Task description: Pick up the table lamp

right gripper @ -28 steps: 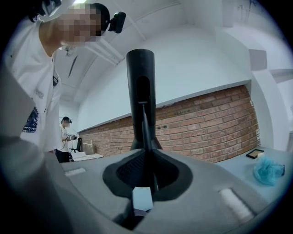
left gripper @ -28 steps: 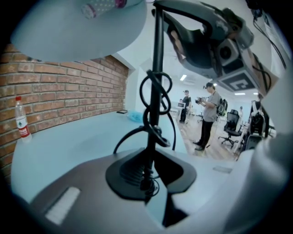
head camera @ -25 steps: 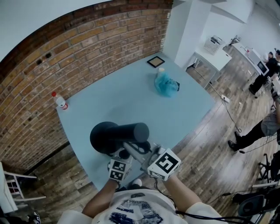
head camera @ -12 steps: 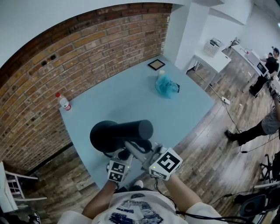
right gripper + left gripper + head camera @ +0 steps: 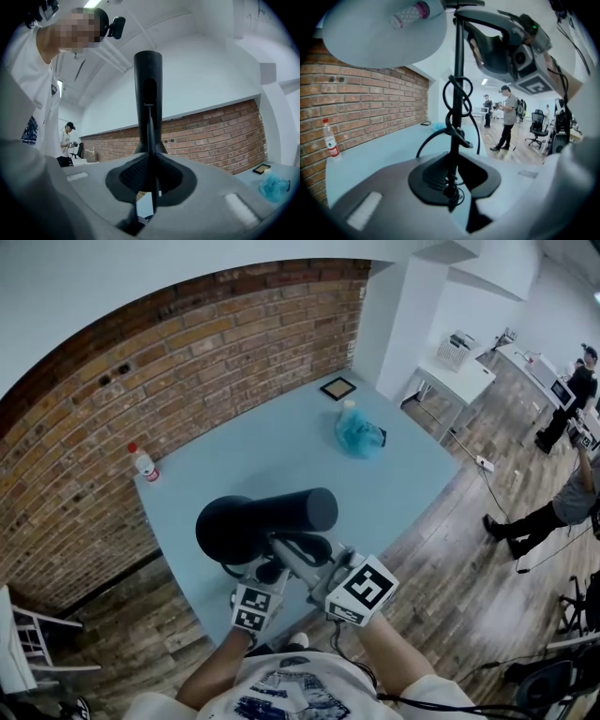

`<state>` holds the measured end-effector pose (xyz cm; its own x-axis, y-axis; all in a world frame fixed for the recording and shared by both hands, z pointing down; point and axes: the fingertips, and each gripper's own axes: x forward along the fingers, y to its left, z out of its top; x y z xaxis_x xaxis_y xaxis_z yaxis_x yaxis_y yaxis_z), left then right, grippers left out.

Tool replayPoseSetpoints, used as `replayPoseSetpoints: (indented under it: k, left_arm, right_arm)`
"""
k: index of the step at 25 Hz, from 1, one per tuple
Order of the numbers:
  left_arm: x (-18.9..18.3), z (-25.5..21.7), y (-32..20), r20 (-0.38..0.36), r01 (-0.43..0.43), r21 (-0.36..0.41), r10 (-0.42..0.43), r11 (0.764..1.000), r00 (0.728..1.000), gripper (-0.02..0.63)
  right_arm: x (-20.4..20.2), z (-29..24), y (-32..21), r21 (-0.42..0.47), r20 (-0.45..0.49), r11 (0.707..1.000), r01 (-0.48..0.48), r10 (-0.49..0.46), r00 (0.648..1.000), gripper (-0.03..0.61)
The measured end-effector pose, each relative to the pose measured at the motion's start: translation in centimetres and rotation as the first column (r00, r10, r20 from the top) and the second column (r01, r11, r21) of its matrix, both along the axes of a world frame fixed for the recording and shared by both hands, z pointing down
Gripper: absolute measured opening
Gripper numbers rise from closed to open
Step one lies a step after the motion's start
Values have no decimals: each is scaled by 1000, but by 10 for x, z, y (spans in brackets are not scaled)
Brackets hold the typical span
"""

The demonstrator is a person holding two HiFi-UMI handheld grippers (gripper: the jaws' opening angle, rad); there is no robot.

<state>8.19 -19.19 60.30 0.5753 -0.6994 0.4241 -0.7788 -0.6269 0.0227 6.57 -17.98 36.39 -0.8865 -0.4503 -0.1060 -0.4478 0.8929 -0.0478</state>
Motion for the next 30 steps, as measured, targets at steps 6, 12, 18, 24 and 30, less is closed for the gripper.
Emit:
replayPoseSetpoints:
  k: [6,12,18,24,30]
  left_arm:
    - [1,-13,1,1,-12,19,11,1000,1000,55]
    - [-1,-26,-1,2,-15,29,14,999,1000,55]
    - [-4,-34,-1,-4,-24,41,24,999,1000,55]
    - [-7,-36,0,9,-28,42,27,999,1000,54]
    - [-12,-36,-2,21,-27,41,26,999,999,54]
  right_arm:
    - [-2,-14,3,14,7,1000,5,-5,1000,35]
    - [-2,-26,2,43,14,999,5,-5,1000,35]
    - [-6,-34,5,56,15,998,3,-4,1000,35]
    - [-8,-36,4,54,24,999,1,-2,1000,35]
    - [-10,-35,2,54,31,998,10,-11,999,35]
